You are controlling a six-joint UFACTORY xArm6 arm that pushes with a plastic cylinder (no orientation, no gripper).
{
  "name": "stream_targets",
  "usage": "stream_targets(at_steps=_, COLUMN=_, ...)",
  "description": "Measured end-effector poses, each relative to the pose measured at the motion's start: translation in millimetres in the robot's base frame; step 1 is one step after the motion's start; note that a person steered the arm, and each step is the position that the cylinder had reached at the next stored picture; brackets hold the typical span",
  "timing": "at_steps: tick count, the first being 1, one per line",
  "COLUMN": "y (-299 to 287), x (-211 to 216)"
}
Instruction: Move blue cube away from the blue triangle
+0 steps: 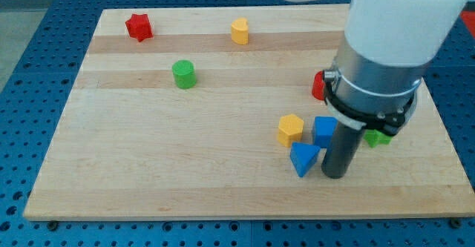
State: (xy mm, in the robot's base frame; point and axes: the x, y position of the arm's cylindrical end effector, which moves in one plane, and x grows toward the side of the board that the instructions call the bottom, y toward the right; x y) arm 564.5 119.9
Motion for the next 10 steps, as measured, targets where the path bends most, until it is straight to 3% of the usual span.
stream_targets(at_steps=1, y=-12.8, x=-18.4)
stream_targets(at_steps=3, y=-61.2, x=-143.1)
stream_targets(at_steps=5, y=-61.8, x=-126.4)
stream_targets(at_steps=6, y=-51.8, x=-62.3)
stream_targets(at_steps=8, y=-25.4, x=-62.7)
stream_targets(at_steps=9, y=22.2, x=-116.8)
stream_targets(at_steps=10, y=31.1, x=-131.9)
